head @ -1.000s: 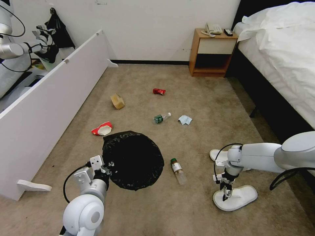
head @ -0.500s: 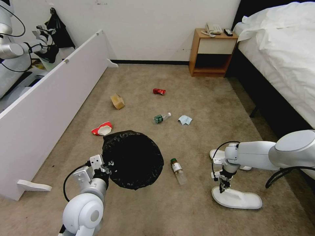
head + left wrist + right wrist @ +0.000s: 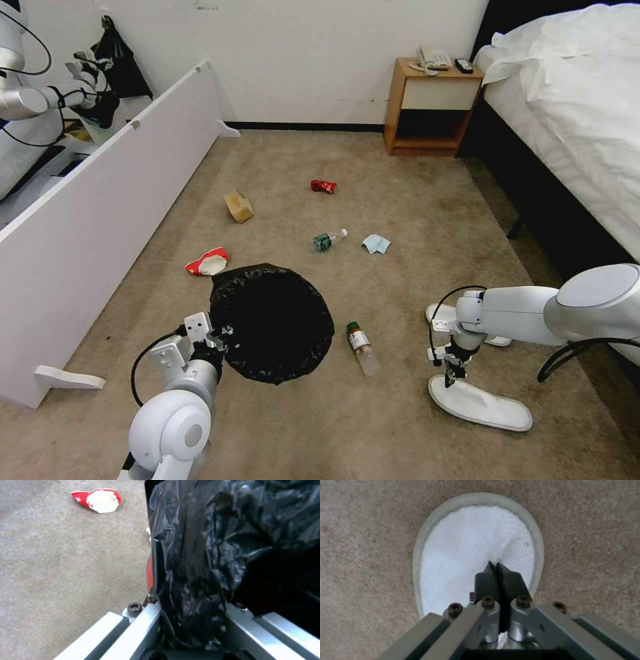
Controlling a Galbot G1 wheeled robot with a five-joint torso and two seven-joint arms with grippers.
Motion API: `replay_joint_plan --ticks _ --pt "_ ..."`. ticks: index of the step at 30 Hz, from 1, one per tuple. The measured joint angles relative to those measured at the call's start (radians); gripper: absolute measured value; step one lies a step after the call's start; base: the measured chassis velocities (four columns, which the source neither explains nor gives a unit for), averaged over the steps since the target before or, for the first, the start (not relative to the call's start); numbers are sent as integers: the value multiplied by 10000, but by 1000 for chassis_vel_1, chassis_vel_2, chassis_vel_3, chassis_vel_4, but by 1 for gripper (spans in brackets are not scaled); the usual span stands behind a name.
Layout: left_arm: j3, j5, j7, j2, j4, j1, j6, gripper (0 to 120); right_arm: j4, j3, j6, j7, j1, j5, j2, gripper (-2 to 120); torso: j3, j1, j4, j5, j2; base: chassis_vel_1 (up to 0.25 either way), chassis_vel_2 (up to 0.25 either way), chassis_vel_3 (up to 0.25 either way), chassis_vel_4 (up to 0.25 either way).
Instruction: Pick up the trash bin, then pick up the garbage from the floor and place it into the trash bin.
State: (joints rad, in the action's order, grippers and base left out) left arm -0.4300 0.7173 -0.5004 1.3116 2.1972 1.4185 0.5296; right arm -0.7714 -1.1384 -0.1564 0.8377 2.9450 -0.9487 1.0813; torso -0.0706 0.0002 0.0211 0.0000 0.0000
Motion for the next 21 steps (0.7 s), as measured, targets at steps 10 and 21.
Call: replay_joint_plan --ticks 10,21 --pt "65 11 -5 -79 -45 -68 18 0 -377 -250 20 -82 -50 -29 -239 0 0 0 0 3 0 0 0 0 0" --pt "142 107 -15 -307 -17 -67 64 0 -1598 -145 -19 -435 -1178 13 -1118 0 0 0 0 0 0 0 0 0 0"
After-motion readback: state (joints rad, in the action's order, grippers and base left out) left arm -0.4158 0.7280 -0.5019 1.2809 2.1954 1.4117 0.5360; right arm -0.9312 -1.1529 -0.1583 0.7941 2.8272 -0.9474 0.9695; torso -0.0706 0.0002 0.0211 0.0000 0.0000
